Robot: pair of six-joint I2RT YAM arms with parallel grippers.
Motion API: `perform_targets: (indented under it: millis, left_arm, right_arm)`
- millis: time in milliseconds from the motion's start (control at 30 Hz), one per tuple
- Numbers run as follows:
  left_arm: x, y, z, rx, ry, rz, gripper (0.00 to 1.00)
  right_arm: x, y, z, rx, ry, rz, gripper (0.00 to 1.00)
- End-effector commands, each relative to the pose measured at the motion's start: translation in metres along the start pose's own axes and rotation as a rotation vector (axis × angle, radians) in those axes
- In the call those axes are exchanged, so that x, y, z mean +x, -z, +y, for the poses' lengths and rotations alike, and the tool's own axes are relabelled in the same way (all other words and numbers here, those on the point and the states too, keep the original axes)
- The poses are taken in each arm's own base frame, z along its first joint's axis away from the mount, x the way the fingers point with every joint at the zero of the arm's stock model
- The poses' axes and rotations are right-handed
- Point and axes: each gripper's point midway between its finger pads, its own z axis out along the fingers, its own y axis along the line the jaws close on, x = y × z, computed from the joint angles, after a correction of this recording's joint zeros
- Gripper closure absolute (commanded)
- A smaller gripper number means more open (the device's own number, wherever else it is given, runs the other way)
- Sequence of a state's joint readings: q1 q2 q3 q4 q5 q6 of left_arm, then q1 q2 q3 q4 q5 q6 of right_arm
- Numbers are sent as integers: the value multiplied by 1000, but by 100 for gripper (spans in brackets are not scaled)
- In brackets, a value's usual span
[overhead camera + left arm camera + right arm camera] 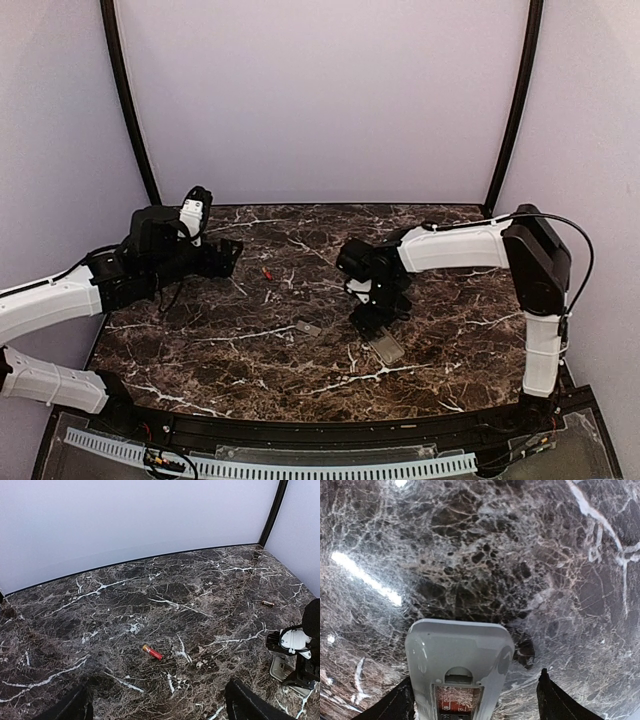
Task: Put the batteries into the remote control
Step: Place the remote control without the battery cover at the center of the board, then pick up the battery at the center of the board.
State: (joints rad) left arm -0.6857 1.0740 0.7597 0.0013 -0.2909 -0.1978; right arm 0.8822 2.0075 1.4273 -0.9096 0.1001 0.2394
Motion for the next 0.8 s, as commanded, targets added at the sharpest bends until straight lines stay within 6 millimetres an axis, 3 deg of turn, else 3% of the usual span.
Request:
perform_targets:
  millis: [0, 100, 167, 300, 467, 567, 767]
  left_arm:
    - [-28, 5, -9, 81, -19, -48, 9]
    - [-32, 6, -7, 92, -51, -45, 9]
    - [-35, 3, -5, 102, -51, -48, 9]
    - [-34, -18, 1, 151, 18, -35, 9]
    - [-42, -42, 5, 215, 78, -38, 11]
    - [-41, -55, 1, 242, 72, -18, 12]
    - [-27, -58, -1, 267, 77, 10, 13]
  right_arm:
    - [-20, 36, -18, 47, 32, -102, 19]
    - [-39, 64, -50, 49, 11, -204, 22]
    - [-50, 71, -80, 73, -12, -237, 27]
    - [-61, 58, -136, 84, -73, -207, 30]
    - [-66, 32, -188, 75, -134, -177, 30]
    - [-64, 21, -207, 35, -176, -182, 30]
    - [-59, 3, -204, -12, -135, -200, 29]
